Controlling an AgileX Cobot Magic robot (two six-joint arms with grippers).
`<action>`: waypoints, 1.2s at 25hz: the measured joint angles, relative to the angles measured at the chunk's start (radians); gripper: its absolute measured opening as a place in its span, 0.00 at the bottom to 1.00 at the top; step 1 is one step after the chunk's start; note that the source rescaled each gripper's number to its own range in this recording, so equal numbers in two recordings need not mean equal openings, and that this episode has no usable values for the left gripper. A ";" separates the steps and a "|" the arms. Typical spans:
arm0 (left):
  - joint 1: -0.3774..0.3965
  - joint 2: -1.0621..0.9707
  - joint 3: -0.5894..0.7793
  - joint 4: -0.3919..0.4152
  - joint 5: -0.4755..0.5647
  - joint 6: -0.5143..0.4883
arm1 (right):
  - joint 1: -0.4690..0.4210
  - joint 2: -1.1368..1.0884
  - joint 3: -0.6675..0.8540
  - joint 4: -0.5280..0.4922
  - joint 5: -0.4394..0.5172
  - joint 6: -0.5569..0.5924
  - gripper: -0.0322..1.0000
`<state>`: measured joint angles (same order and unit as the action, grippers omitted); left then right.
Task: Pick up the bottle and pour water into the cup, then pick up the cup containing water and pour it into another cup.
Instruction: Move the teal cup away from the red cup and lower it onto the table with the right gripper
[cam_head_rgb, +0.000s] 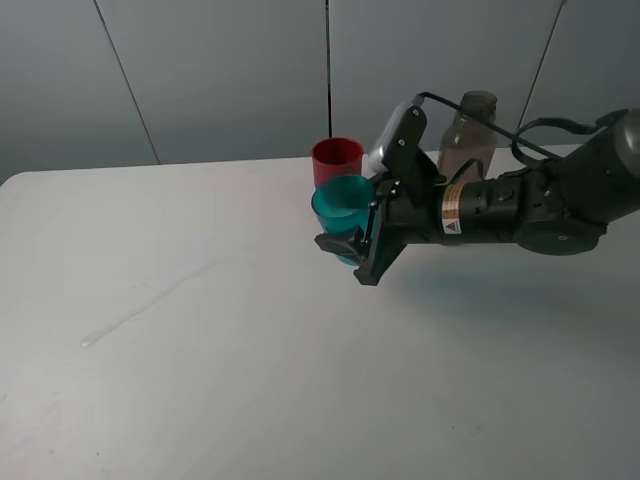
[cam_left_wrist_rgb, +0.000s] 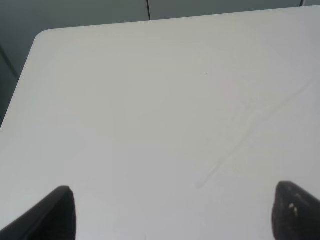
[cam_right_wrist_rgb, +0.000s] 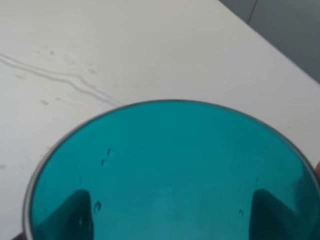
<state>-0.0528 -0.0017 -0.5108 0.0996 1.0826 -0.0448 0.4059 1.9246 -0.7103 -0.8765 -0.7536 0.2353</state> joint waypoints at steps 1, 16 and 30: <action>0.000 0.000 0.000 0.000 0.000 0.000 | 0.000 0.017 0.000 0.000 0.001 -0.004 0.12; 0.000 0.000 0.000 0.000 0.000 0.000 | 0.000 0.109 0.002 0.001 0.009 -0.047 0.57; 0.000 0.000 0.000 0.000 0.000 0.000 | 0.000 -0.102 0.004 0.051 0.003 -0.061 1.00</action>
<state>-0.0528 -0.0017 -0.5108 0.0996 1.0826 -0.0448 0.4059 1.8226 -0.7067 -0.8256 -0.7508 0.1742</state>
